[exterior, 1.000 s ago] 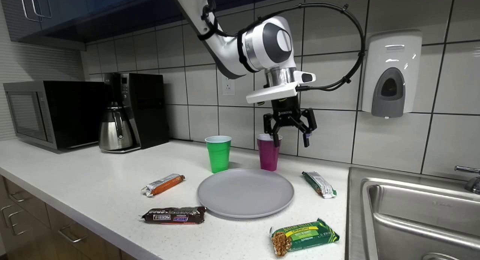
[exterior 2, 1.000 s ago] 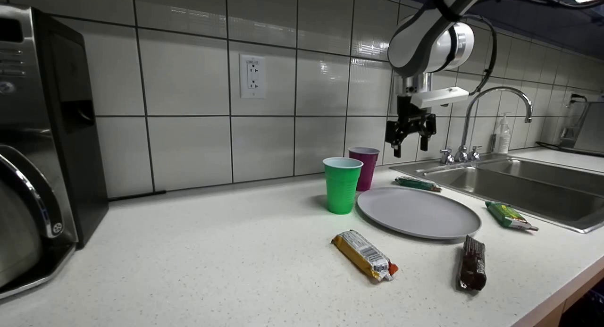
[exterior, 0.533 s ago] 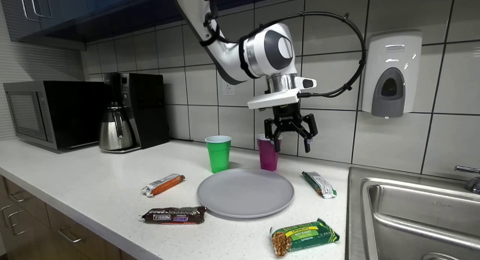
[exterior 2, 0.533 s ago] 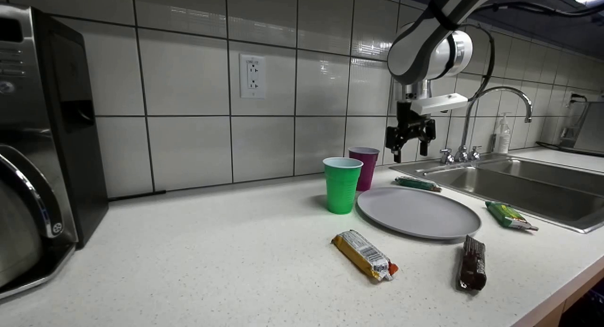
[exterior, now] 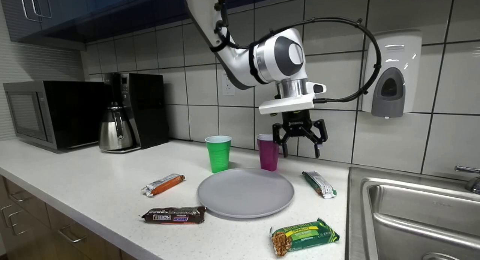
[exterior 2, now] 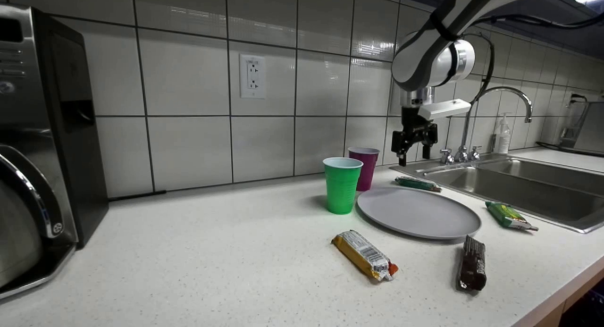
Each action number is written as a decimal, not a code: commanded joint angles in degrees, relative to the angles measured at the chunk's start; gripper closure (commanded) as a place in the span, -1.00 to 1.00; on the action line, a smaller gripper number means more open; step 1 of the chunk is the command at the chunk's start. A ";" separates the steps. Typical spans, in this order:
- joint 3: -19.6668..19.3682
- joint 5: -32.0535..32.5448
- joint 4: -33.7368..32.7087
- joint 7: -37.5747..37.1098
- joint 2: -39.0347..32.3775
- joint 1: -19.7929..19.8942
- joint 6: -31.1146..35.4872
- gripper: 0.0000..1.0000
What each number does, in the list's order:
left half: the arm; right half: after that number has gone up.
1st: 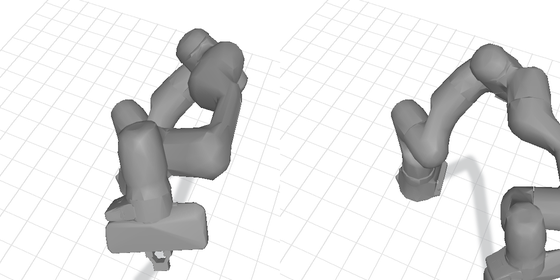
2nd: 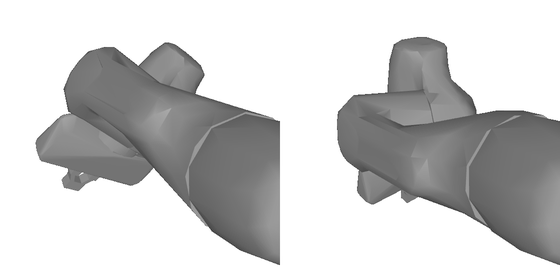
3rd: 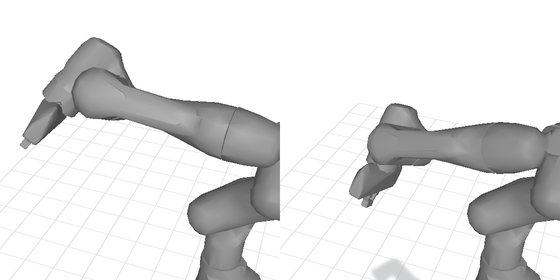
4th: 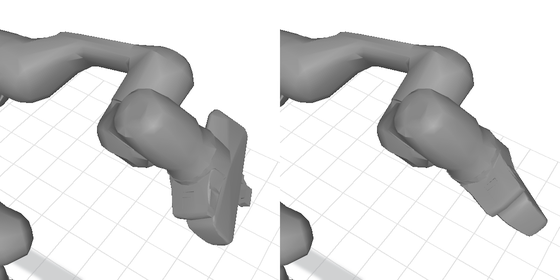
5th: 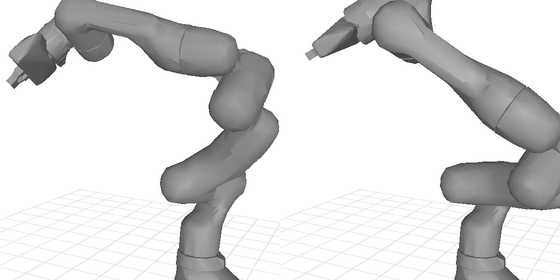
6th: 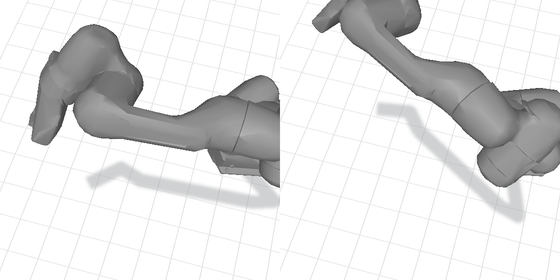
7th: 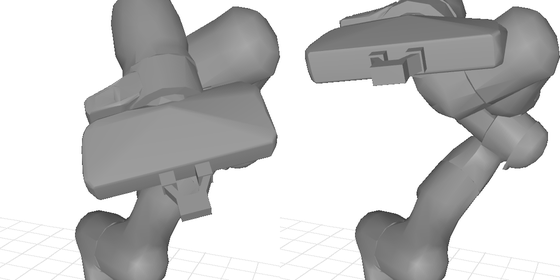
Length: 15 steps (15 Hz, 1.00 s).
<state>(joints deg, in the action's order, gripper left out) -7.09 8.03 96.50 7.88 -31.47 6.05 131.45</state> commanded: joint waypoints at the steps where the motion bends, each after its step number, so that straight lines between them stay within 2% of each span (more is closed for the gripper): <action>1: 2.46 -2.62 -5.55 6.53 -3.17 3.73 -2.07 -1.00; 6: 3.58 -3.19 -10.18 12.51 -7.31 5.99 -2.17 -1.00; 15: 5.47 -2.46 -13.13 21.44 -11.29 7.92 -1.73 -1.00</action>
<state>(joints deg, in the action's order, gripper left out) -3.54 5.87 86.35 25.10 -41.27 11.88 131.34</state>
